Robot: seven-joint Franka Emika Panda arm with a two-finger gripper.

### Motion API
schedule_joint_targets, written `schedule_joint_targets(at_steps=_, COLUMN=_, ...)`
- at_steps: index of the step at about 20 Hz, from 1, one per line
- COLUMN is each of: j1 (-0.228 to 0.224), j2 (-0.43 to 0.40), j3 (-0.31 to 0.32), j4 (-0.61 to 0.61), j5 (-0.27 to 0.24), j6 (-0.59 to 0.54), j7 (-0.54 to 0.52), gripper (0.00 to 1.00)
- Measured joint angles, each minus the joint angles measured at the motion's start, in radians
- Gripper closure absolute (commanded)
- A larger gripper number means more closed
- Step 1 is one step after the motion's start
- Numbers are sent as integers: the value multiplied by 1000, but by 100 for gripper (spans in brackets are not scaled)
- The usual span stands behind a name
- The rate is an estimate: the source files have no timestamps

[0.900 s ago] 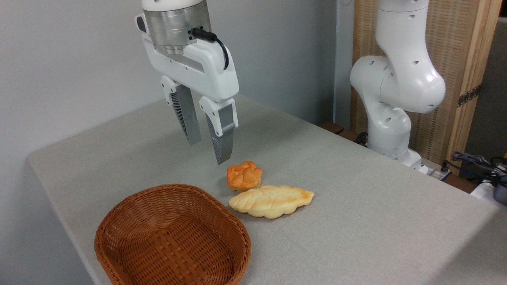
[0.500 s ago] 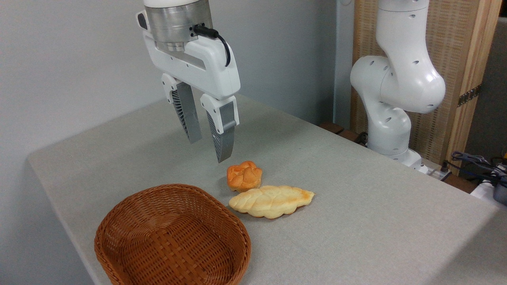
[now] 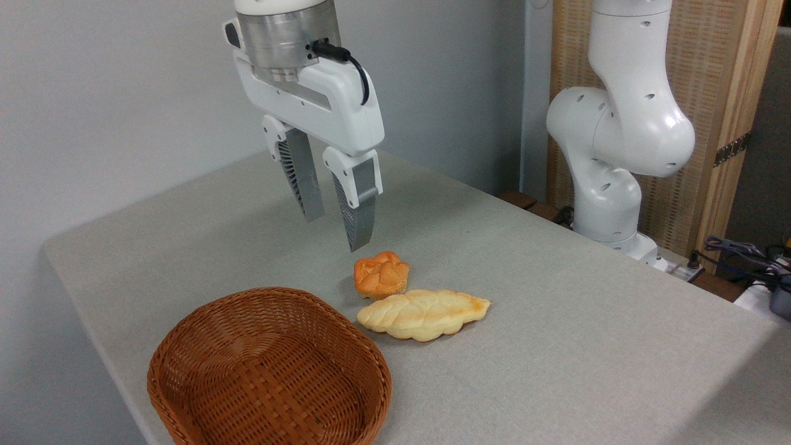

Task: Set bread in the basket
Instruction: 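Move the open gripper over the small orange bread roll and lower it, then close the gripper fingers around the orange bread roll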

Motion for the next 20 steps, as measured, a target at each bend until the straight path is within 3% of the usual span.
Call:
schedule_joint_targets(at_steps=3, j1=-27, j2=-52, j3=-1, j4=-84, j5=0, j6=49, j7=4, gripper=0)
schedule_joint_targets(at_steps=8, j1=-116, j2=-166, j3=-1, j4=-310, j5=0, j6=193, j7=4, gripper=0)
schedule_joint_targets(at_steps=12, j1=-178, j2=-201, j3=-2, j4=-432, j5=0, j6=225, j7=44, gripper=0)
schedule_joint_targets(at_steps=20, j1=-209, j2=-201, j3=-2, j4=-593, j5=28, j6=363, j7=116, gripper=0)
